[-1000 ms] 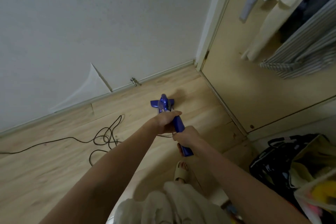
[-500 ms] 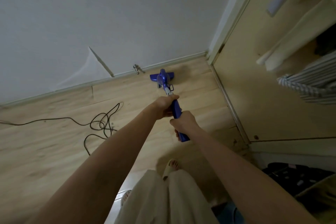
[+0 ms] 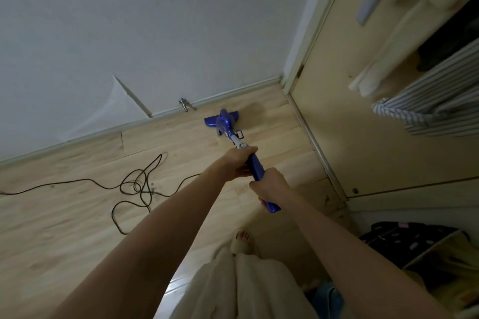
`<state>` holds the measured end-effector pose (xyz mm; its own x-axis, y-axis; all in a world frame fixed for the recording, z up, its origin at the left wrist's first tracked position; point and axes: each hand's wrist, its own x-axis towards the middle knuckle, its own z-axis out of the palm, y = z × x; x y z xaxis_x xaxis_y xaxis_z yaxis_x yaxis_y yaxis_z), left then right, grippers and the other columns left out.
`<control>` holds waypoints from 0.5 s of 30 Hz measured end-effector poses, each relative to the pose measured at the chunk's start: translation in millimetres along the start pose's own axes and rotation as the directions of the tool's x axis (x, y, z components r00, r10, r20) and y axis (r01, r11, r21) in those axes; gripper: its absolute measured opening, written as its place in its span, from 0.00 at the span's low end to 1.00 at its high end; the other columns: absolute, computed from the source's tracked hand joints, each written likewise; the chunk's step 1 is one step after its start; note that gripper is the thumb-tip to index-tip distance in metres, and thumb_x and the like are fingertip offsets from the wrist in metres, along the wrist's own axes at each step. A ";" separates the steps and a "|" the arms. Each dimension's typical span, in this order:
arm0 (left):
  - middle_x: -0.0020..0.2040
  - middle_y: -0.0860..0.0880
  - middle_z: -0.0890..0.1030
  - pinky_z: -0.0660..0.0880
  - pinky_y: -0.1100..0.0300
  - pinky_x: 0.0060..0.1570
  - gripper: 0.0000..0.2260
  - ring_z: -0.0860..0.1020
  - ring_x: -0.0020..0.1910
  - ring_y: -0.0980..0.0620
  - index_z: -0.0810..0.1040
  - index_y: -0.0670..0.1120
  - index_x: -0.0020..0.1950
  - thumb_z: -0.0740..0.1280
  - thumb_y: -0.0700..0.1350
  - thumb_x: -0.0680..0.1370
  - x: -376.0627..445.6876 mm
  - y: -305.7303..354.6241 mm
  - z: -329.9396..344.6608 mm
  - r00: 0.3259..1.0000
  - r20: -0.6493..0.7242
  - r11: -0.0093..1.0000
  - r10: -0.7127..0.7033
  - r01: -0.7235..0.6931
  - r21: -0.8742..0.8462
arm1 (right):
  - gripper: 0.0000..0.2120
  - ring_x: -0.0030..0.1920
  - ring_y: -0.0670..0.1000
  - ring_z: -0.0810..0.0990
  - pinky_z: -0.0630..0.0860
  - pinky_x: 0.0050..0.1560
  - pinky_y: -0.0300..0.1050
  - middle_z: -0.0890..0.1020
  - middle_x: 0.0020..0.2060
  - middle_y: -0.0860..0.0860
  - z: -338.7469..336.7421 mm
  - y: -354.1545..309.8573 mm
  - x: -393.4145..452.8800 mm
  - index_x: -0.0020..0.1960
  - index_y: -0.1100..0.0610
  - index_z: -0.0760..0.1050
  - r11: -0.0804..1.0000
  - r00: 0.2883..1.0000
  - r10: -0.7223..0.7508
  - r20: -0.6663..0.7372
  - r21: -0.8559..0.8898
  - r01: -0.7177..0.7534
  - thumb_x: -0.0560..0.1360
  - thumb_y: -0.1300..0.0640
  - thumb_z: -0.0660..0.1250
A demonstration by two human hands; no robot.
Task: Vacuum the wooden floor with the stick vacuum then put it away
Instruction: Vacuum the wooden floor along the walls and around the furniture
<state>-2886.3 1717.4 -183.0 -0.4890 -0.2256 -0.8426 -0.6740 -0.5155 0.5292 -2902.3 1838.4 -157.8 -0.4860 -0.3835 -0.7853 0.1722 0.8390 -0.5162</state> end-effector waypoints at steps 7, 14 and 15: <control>0.55 0.39 0.77 0.77 0.51 0.52 0.13 0.79 0.51 0.43 0.70 0.40 0.57 0.66 0.47 0.79 -49.0 -51.3 -3.8 0.997 0.079 0.999 0.024 -0.026 0.030 | 0.12 0.28 0.48 0.75 0.72 0.24 0.38 0.75 0.37 0.55 28.9 24.1 -70.4 0.58 0.59 0.65 1.000 0.999 0.017 -0.032 0.015 -0.016 0.77 0.61 0.64; 0.46 0.43 0.77 0.77 0.50 0.55 0.08 0.78 0.48 0.45 0.70 0.44 0.46 0.68 0.45 0.78 -111.5 -114.5 -31.4 0.994 0.104 0.998 0.010 -0.016 0.055 | 0.10 0.33 0.49 0.76 0.77 0.33 0.43 0.76 0.38 0.55 96.1 39.5 -156.8 0.57 0.60 0.68 0.985 0.997 0.068 -0.043 0.159 -0.061 0.77 0.63 0.63; 0.45 0.44 0.77 0.77 0.50 0.53 0.08 0.78 0.46 0.47 0.70 0.44 0.45 0.68 0.44 0.78 -120.0 -121.6 -34.5 0.994 0.107 0.998 0.009 -0.015 0.057 | 0.10 0.32 0.49 0.76 0.76 0.31 0.42 0.76 0.38 0.55 104.5 40.3 -167.7 0.57 0.60 0.69 0.981 0.996 0.074 -0.052 0.185 -0.064 0.76 0.63 0.63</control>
<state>-2726.5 1778.7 -149.7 -0.5514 -0.1410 -0.8222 -0.6967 -0.4644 0.5468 -2724.4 1896.1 -82.6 -0.5160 -0.2993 -0.8026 0.3585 0.7755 -0.5196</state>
